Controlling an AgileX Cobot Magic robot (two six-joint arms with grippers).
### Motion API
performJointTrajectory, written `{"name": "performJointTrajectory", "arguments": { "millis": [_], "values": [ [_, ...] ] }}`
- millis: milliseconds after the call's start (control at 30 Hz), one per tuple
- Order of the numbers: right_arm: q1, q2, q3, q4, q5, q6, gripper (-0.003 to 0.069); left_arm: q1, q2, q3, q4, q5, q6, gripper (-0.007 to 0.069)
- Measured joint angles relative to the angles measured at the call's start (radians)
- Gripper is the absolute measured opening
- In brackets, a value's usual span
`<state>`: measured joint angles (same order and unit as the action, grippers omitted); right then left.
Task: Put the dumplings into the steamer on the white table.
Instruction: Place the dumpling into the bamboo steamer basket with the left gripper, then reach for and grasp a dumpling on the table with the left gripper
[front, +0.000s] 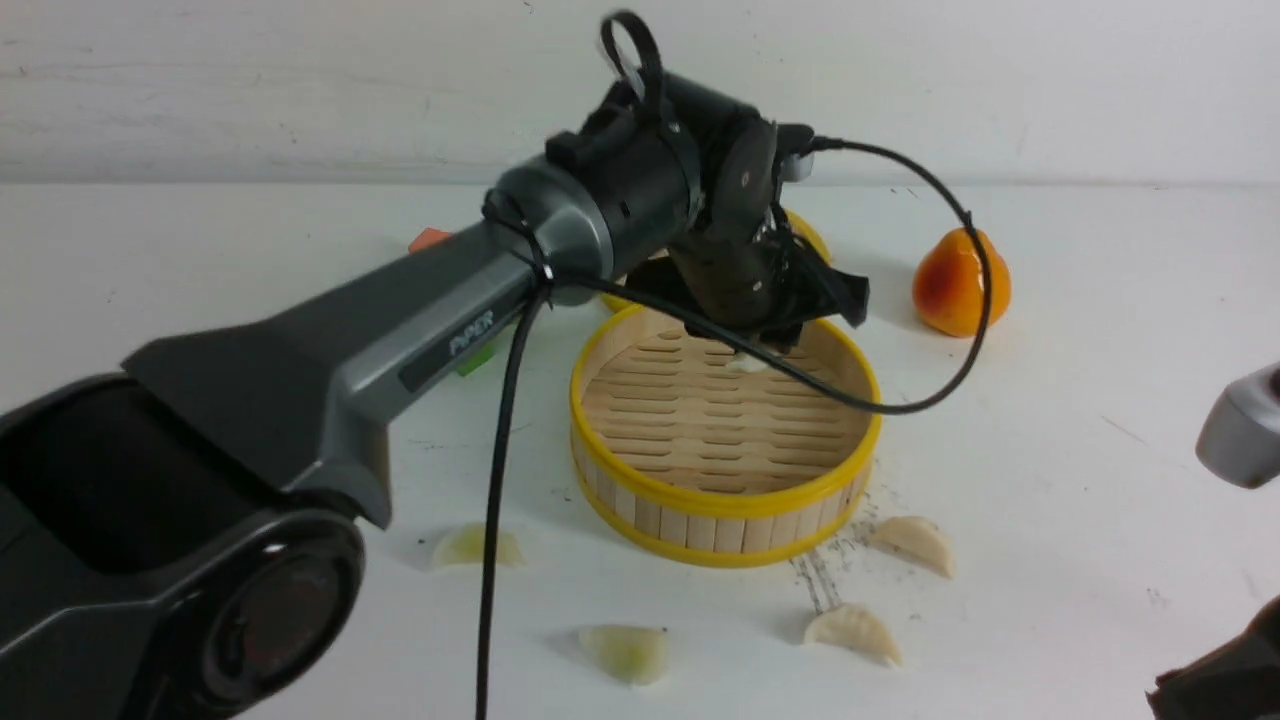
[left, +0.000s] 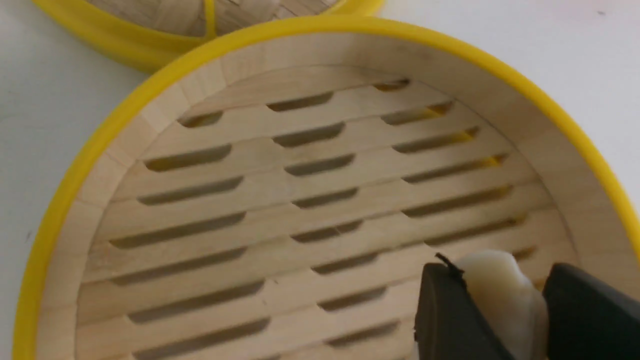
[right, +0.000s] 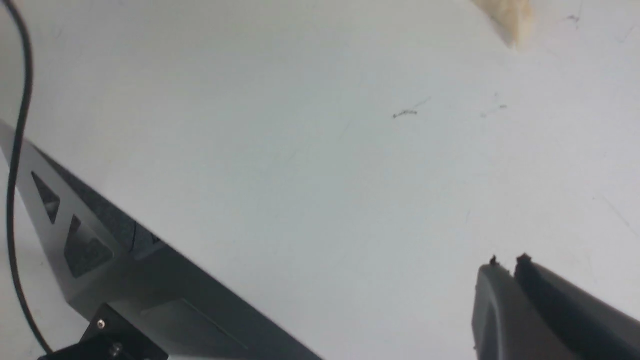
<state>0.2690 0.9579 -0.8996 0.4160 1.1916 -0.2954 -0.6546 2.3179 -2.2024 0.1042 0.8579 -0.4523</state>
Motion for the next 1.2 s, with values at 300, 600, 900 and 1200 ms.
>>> {"name": "performJointTrajectory", "arguments": {
  "millis": [300,600,900,1200],
  "values": [
    [0.0,-0.058,0.0,-0.003,0.001,-0.025,0.0042,0.001,0.077,-0.004,0.082,-0.149,-0.125,0.0237],
    [0.0,-0.06,0.0,-0.009,-0.009,-0.03,0.0049,0.001,0.071,-0.031,0.084,-0.042,-0.129,0.0502],
    [0.0,-0.06,0.0,-0.012,-0.015,-0.03,0.0057,0.001,-0.155,-0.214,0.096,0.294,0.059,0.0552],
    [0.0,-0.06,0.0,-0.011,-0.038,-0.03,0.0067,0.001,-0.398,-0.095,0.097,0.385,0.155,0.0506]
  ]
}}
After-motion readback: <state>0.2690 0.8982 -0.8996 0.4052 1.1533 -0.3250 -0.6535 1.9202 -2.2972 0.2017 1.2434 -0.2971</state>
